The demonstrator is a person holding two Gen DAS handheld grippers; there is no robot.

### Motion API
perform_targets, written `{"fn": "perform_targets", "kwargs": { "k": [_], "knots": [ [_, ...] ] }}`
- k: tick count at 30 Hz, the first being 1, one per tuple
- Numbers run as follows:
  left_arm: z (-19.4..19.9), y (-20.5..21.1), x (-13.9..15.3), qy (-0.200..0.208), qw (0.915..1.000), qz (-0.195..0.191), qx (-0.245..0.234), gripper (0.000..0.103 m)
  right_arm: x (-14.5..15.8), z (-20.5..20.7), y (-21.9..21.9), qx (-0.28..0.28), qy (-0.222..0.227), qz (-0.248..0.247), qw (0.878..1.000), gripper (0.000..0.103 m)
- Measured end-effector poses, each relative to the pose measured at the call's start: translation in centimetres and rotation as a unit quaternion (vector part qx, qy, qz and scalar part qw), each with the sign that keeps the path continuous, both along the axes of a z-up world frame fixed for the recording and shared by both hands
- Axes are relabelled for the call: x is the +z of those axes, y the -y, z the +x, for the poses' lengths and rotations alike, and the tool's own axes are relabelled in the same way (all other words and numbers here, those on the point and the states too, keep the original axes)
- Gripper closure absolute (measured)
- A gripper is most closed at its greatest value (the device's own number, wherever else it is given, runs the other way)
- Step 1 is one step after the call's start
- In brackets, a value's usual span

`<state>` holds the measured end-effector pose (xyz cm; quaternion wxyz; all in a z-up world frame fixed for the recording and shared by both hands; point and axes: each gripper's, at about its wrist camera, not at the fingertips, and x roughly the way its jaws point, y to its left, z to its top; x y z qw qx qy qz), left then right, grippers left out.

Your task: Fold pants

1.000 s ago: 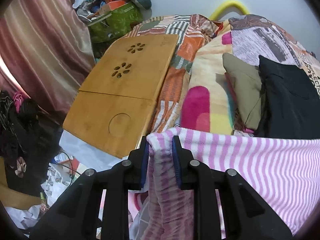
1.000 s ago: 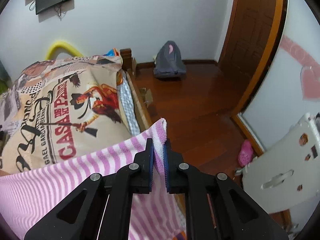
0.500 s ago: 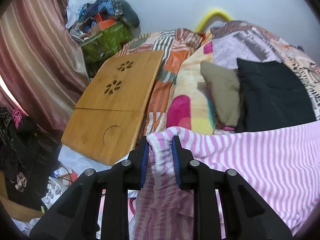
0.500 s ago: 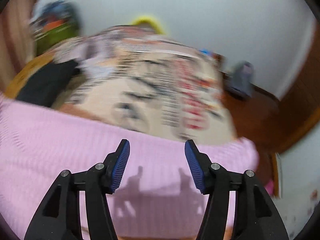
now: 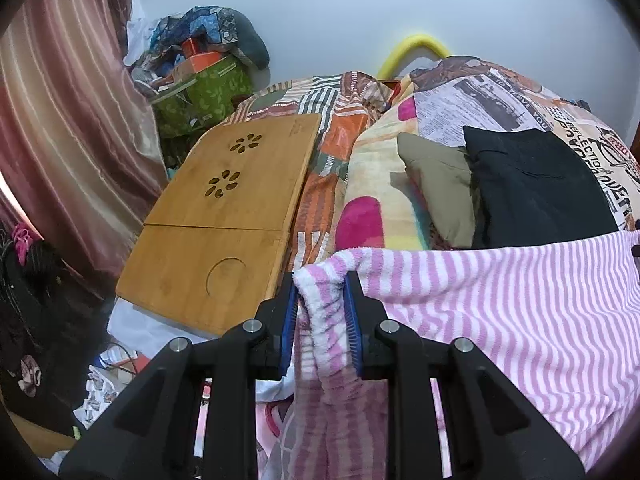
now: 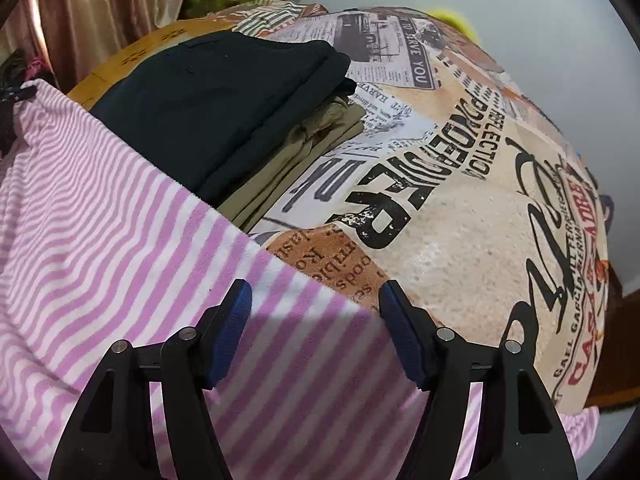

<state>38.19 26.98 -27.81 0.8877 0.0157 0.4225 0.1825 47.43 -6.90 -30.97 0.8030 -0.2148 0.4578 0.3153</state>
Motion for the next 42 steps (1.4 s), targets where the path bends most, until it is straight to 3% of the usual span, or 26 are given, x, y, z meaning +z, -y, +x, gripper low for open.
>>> {"fn": "perform_targets", "kwargs": {
  "k": [3, 6, 8, 11, 15, 23, 28, 32, 42],
  "knots": [
    [0.0, -0.1, -0.2, 0.004, 1.0000, -0.004, 0.005, 0.080, 0.1, -0.2, 0.6, 0.006, -0.015, -0.001, 1.000, 0.047],
    [-0.3, 0.2, 0.0, 0.008, 0.9999, -0.008, 0.008, 0.080, 0.1, -1.0, 0.3, 0.003, -0.030, 0.003, 1.000, 0.067],
    [-0.6, 0.4, 0.4, 0.010, 0.9999, -0.008, 0.005, 0.080, 0.0, -1.4, 0.1, 0.002, -0.045, 0.013, 0.999, 0.087],
    [-1.1, 0.9, 1.2, 0.012, 0.9999, -0.003, 0.000, 0.080, -0.1, -1.9, -0.7, -0.005, -0.030, 0.006, 1.000, 0.095],
    [-2.3, 1.9, 3.2, 0.023, 0.9997, -0.001, -0.010, 0.080, 1.1, -2.9, -0.3, -0.029, 0.001, 0.016, 0.999, 0.096],
    [-5.0, 3.2, 7.7, 0.063, 0.9973, -0.015, -0.034, 0.080, 9.0, -7.7, 2.7, -0.091, 0.104, 0.059, 0.989, 0.096],
    [-8.7, 3.3, 9.8, 0.085, 0.9945, -0.026, -0.056, 0.080, 12.5, -11.9, 4.3, -0.109, 0.121, 0.087, 0.983, 0.096],
    [-11.8, 2.6, 10.0, 0.087, 0.9928, -0.045, -0.070, 0.080, 13.5, -16.5, 5.0, -0.115, 0.124, 0.100, 0.981, 0.096],
    [-19.4, 1.3, 7.0, 0.068, 0.9944, -0.029, -0.075, 0.081, 11.9, -24.8, 6.2, -0.139, 0.096, 0.131, 0.977, 0.096]
  ]
}}
